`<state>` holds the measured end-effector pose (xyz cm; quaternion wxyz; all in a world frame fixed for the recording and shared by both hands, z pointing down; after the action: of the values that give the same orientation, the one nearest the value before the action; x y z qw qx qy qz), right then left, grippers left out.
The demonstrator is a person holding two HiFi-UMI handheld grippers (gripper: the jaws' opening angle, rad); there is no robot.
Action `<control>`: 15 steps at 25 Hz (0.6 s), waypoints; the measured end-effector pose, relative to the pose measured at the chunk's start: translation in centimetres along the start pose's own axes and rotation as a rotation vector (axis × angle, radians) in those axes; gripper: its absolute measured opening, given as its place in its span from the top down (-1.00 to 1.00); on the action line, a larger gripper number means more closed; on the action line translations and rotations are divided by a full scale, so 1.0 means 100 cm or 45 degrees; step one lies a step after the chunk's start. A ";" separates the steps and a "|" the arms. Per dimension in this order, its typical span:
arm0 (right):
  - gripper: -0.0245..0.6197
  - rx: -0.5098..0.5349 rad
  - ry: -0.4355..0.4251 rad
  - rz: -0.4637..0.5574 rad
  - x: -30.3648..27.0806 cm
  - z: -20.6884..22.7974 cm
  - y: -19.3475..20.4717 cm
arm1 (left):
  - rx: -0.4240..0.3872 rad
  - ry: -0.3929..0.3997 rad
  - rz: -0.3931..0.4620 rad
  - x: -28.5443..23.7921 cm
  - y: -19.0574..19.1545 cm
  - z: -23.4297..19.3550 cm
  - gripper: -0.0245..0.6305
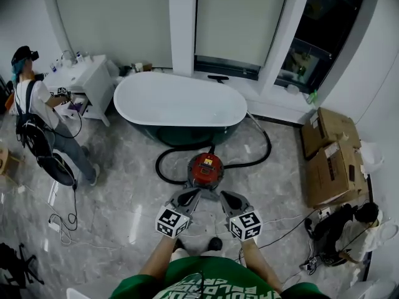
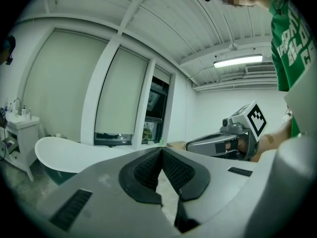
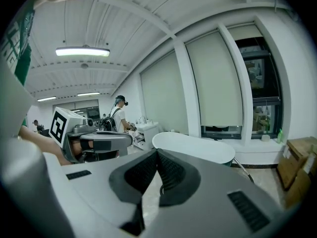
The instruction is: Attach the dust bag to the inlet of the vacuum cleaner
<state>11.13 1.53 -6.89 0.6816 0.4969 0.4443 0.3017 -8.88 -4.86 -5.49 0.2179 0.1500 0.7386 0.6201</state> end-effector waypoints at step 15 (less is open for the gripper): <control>0.90 -0.007 -0.025 0.052 -0.002 0.003 -0.014 | -0.024 -0.001 -0.008 0.006 -0.009 0.004 0.92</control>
<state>11.22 0.80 -8.09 0.6810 0.5070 0.4266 0.3118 -9.10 -4.37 -6.49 0.2215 0.1460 0.7329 0.6264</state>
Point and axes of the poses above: the fingertips, and each gripper's own axes: x backward along the fingers, z to its right, y out of its underside, the point moved 10 cm from there along x, backward along the fingers, and after that the axes turned 1 degree about -y, right-handed, at the moved point
